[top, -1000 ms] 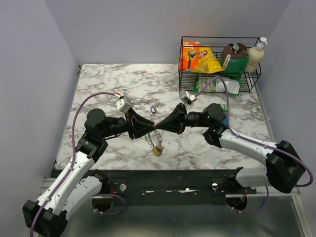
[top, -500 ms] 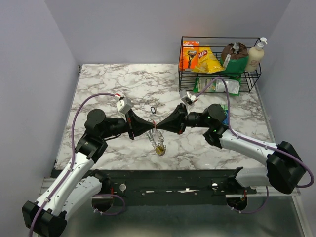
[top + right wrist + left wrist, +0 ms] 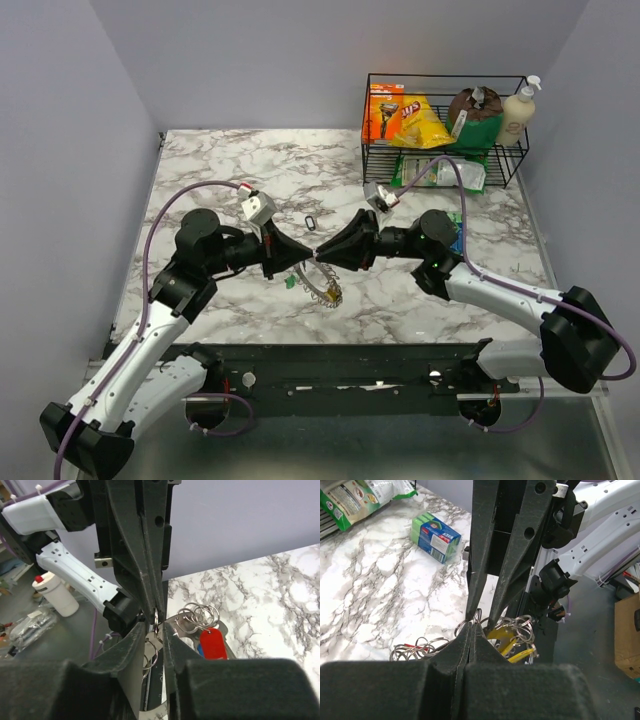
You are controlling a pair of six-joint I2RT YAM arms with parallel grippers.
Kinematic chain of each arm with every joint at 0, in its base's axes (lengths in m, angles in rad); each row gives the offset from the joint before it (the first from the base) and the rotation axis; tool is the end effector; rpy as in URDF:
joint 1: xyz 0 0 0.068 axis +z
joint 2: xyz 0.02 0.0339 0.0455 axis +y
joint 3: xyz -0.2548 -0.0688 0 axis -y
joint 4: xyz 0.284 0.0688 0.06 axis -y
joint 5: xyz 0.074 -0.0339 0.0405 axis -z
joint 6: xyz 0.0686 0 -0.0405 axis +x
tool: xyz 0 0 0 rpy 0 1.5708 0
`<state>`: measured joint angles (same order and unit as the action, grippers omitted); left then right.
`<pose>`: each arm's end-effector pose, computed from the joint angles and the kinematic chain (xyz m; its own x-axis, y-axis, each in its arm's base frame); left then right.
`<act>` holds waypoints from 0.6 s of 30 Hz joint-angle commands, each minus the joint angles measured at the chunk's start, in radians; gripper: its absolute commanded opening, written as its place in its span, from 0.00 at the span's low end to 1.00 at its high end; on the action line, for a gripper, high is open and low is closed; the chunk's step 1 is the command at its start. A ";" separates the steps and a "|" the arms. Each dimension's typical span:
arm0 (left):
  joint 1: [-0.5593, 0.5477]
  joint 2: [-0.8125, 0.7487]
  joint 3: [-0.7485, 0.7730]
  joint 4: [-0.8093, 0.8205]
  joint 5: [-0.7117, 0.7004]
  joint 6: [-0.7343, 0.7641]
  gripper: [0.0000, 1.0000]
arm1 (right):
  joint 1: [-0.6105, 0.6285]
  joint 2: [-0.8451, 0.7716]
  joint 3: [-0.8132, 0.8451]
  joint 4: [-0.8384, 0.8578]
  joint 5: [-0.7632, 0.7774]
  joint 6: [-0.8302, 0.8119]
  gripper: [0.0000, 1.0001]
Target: Put the keys on the keyring
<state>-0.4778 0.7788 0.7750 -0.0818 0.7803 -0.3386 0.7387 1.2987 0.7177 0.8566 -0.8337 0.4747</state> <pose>0.1955 -0.1556 0.3409 -0.3869 -0.0655 -0.9198 0.8701 0.3043 -0.3877 0.2153 0.2648 0.2859 -0.2687 0.1708 -0.9480 -0.9630 -0.0684 0.2606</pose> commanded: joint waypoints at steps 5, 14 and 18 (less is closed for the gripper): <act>-0.008 0.036 0.156 -0.270 -0.056 0.197 0.00 | 0.007 -0.067 0.026 -0.152 0.061 -0.099 0.51; -0.015 0.099 0.317 -0.524 -0.102 0.328 0.00 | 0.002 -0.128 0.061 -0.313 0.128 -0.231 0.82; -0.025 0.135 0.394 -0.630 -0.148 0.383 0.00 | 0.002 -0.131 0.080 -0.344 0.131 -0.255 0.83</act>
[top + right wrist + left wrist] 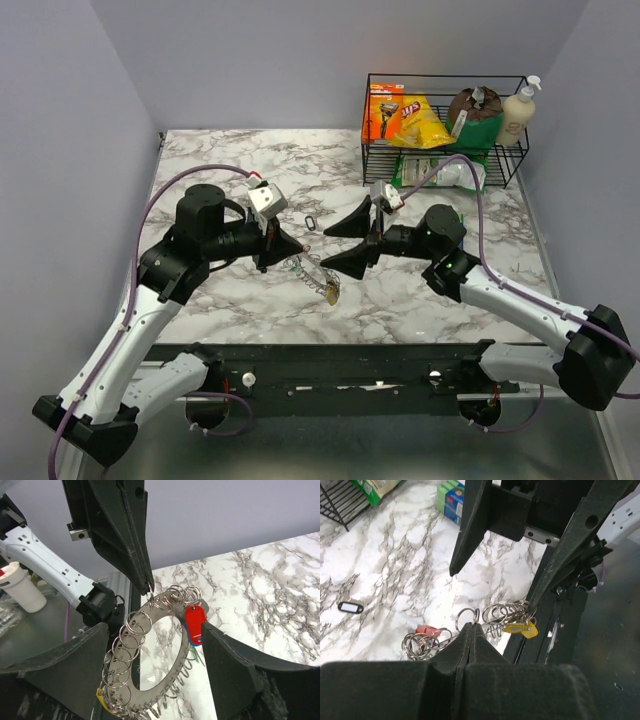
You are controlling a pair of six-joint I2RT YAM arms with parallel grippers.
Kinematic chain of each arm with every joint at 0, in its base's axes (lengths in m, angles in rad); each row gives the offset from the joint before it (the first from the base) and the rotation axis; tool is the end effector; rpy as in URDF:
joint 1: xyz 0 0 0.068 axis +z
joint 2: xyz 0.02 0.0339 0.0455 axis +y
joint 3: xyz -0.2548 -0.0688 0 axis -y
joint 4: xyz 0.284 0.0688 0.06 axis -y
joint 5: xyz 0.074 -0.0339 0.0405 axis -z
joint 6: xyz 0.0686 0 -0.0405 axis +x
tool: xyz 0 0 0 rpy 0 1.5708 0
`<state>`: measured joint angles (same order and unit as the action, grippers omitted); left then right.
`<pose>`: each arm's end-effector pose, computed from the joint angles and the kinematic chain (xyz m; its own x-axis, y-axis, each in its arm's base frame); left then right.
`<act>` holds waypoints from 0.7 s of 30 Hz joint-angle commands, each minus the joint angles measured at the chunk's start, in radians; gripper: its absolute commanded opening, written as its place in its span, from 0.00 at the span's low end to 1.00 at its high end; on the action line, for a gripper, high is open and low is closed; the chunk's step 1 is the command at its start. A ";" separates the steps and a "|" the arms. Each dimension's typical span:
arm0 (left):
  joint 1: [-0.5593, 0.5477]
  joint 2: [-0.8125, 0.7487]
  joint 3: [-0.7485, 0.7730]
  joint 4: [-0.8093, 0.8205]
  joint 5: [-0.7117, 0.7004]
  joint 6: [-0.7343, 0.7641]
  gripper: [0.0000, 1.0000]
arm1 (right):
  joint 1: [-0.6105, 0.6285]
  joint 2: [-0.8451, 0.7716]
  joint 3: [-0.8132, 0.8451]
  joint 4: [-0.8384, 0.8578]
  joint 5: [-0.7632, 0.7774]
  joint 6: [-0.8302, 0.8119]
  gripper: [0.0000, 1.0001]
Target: Put the keys on the keyring
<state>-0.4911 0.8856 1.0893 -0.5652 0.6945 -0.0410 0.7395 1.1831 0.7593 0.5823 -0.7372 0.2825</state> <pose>0.1938 -0.1534 0.3822 -0.3481 0.1505 -0.9253 0.8767 0.4018 -0.2645 0.2131 0.2568 0.3070 -0.1638 0.1299 -0.9779 -0.9826 0.0660 0.1734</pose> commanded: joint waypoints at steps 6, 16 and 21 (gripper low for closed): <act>-0.030 0.075 0.159 -0.269 -0.119 0.150 0.00 | -0.005 -0.004 0.054 -0.090 0.027 -0.083 0.83; -0.132 0.210 0.308 -0.438 -0.225 0.193 0.00 | -0.005 0.090 0.118 -0.128 -0.103 -0.120 0.82; -0.187 0.276 0.368 -0.487 -0.260 0.204 0.00 | -0.006 0.115 0.137 -0.154 -0.129 -0.146 0.79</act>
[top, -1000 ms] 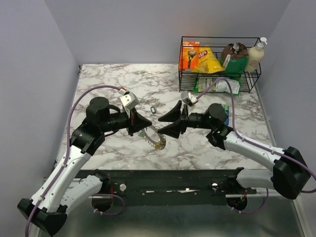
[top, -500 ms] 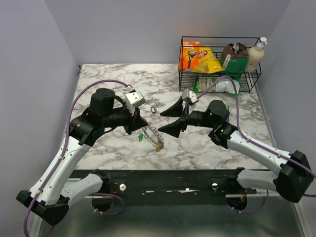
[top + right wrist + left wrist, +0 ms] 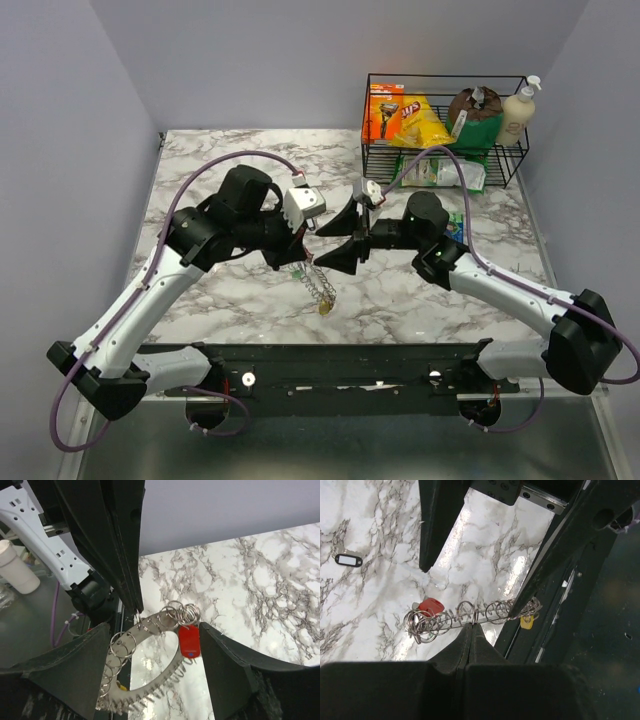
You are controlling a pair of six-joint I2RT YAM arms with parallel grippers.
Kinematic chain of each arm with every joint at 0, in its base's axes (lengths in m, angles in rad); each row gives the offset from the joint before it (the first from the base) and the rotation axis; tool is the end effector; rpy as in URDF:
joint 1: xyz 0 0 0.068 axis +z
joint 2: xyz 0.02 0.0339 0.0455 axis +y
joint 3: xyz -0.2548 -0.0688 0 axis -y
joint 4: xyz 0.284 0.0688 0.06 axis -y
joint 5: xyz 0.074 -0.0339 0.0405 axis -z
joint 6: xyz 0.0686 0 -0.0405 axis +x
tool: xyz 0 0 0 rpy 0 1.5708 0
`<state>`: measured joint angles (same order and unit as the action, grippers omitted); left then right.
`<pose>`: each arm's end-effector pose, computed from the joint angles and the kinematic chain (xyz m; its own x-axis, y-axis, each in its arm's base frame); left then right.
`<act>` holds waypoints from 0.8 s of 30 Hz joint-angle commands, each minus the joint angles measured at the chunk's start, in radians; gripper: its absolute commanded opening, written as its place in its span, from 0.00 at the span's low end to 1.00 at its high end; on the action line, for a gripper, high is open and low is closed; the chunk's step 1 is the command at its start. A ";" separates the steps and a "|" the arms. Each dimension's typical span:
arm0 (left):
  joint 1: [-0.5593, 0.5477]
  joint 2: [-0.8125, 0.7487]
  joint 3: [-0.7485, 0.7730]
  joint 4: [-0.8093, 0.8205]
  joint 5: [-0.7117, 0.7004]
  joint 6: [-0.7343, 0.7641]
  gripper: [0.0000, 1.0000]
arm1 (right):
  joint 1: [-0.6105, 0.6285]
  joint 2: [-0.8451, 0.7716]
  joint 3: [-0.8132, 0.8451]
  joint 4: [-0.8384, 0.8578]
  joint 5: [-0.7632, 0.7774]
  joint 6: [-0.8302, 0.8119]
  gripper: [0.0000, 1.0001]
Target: Put the keys on the keyring
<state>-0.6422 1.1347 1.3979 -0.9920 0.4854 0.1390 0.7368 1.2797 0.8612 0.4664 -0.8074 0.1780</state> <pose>0.1982 -0.1882 0.3866 -0.4161 0.4643 -0.7818 0.8746 0.4397 -0.2044 0.2274 0.2732 0.3028 -0.1420 0.0365 -0.9892 -0.9895 0.0210 0.1428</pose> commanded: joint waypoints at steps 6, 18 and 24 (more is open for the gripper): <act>-0.051 0.036 0.087 -0.071 -0.053 0.039 0.00 | -0.004 0.021 0.039 -0.077 -0.116 -0.080 0.65; -0.065 0.037 0.061 -0.056 -0.045 0.034 0.00 | -0.004 0.055 0.058 -0.058 -0.176 -0.054 0.41; -0.066 0.034 0.053 -0.031 -0.036 0.034 0.00 | -0.002 0.061 0.055 -0.051 -0.180 -0.043 0.36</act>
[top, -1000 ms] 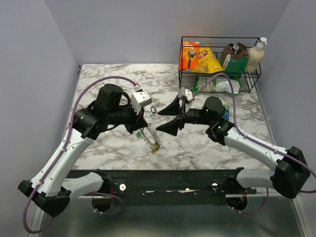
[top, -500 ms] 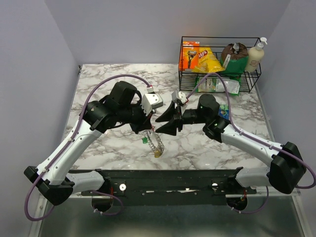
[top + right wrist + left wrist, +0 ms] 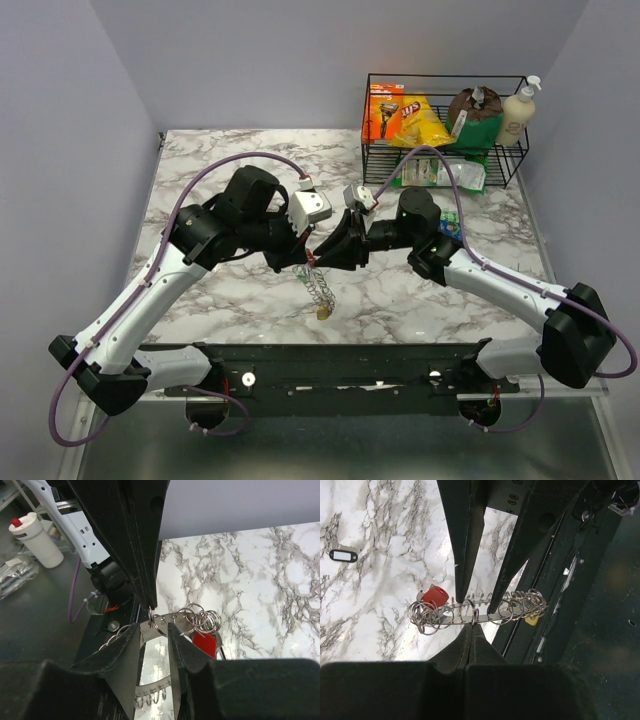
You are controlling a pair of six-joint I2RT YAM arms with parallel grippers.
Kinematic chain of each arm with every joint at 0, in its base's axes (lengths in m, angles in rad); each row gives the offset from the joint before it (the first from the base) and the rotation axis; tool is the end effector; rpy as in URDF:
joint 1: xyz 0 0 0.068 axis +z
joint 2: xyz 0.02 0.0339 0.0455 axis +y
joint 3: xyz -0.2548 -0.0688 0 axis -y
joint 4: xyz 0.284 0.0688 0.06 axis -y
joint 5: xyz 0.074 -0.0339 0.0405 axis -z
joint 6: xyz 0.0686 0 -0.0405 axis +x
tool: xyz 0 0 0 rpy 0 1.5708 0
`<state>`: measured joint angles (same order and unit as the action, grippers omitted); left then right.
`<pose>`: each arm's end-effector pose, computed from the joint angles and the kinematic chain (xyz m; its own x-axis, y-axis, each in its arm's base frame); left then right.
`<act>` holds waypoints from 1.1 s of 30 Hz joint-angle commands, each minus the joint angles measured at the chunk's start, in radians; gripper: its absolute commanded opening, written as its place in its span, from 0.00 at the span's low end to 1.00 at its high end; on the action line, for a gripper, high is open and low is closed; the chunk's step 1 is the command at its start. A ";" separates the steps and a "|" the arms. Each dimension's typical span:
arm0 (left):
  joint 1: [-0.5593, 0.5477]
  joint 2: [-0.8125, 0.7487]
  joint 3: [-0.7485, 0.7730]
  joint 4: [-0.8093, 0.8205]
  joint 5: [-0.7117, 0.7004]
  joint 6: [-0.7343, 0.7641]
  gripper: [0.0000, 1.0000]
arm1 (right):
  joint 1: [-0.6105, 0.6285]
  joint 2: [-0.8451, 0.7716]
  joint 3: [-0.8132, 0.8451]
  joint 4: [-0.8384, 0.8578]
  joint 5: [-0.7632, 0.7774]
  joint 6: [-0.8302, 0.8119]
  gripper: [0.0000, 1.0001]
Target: Put the keys on the keyring
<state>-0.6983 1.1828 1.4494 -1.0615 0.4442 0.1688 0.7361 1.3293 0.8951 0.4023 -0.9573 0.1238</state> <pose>0.1932 -0.2006 0.3850 -0.4027 0.5361 -0.7419 0.8914 0.4139 -0.1847 0.2257 0.2802 0.2922 -0.1460 -0.0363 -0.9886 -0.9817 -0.1184 0.1493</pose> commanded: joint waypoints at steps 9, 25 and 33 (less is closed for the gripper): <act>-0.015 -0.003 0.000 0.043 0.007 0.000 0.00 | -0.001 0.007 0.008 0.066 -0.049 0.051 0.29; -0.020 0.000 -0.007 0.061 0.010 -0.008 0.00 | 0.000 0.036 0.027 0.052 -0.060 0.066 0.23; -0.024 0.006 -0.014 0.066 0.011 -0.012 0.00 | 0.000 0.048 0.027 0.073 -0.057 0.092 0.01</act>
<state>-0.7147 1.1900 1.4368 -1.0355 0.4442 0.1673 0.7357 1.3617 0.8951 0.4526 -0.9913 0.1959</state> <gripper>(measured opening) 0.008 0.035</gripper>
